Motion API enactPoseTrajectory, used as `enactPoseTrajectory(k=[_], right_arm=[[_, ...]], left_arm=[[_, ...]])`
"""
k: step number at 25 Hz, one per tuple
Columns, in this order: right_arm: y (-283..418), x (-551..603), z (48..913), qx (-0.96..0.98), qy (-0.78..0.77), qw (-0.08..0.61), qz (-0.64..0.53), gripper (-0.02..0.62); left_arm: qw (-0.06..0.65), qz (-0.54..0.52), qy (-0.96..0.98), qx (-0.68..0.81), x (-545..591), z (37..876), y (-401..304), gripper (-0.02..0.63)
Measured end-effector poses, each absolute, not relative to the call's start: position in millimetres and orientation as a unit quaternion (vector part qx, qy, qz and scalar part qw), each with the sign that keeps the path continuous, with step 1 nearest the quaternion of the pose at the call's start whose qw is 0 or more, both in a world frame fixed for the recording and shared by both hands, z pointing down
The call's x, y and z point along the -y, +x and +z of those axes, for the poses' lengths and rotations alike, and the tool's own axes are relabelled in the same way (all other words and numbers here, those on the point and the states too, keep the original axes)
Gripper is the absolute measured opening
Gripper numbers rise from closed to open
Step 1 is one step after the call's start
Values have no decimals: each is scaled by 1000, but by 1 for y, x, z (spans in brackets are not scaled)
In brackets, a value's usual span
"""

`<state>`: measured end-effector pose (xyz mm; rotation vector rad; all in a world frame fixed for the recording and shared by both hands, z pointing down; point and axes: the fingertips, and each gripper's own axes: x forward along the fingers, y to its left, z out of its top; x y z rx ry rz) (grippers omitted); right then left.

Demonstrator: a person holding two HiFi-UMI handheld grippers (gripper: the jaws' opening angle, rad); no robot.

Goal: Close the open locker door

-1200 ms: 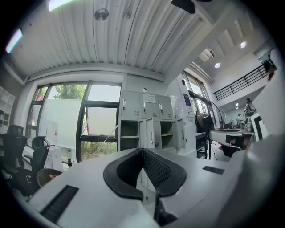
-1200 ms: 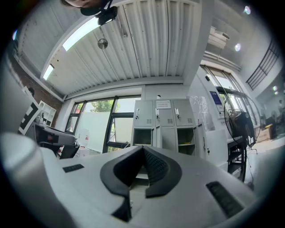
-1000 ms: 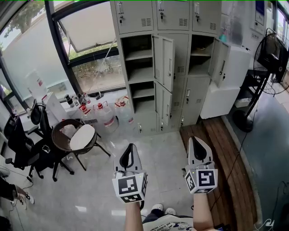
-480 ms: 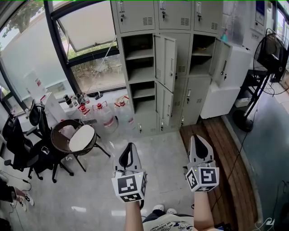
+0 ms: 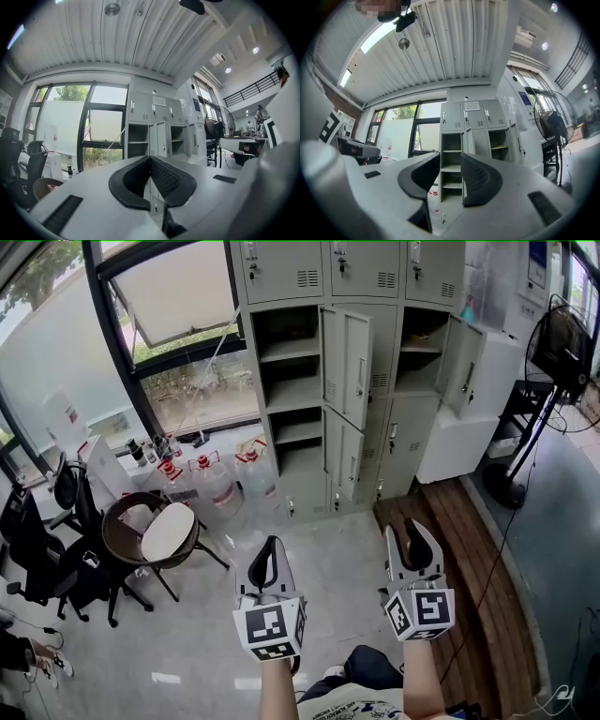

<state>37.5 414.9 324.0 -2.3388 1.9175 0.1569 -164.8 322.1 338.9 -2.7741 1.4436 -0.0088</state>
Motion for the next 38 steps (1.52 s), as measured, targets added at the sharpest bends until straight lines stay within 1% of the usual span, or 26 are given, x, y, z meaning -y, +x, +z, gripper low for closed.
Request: enactPoseTrajectory(k=[6,12,17,18,19,20,29,38], right_arm=[[45,-392,332,-634,-770,51,44,137],[67,-346,343,-646,-761,42,40,137],[100,-291,346,-654,-754,47,37,137],[107,-278,346,-658,-751,46,36,149],[114,-265,345,-663,-747,44,35,194],[121,-252,343,-668,-742,43,36,198],[191,-153,336,-684,-727,48,32,198],[233,-98,355,-688,-724,52,9,198]], left_arm=[[1,-9,-887,-462,-298,348,-158,5],[-1,-8,-878,-478,-258,356,-145,5],[3,-11,-872,-489,-207,358,-117,5],[4,-10,-870,-492,-196,356,-111,5],[5,-9,-869,-496,-185,354,-104,5],[5,-8,-867,-499,-175,352,-96,5],[2,-5,-854,-521,-87,343,-32,5],[-5,-19,-847,-532,-43,359,-2,5]])
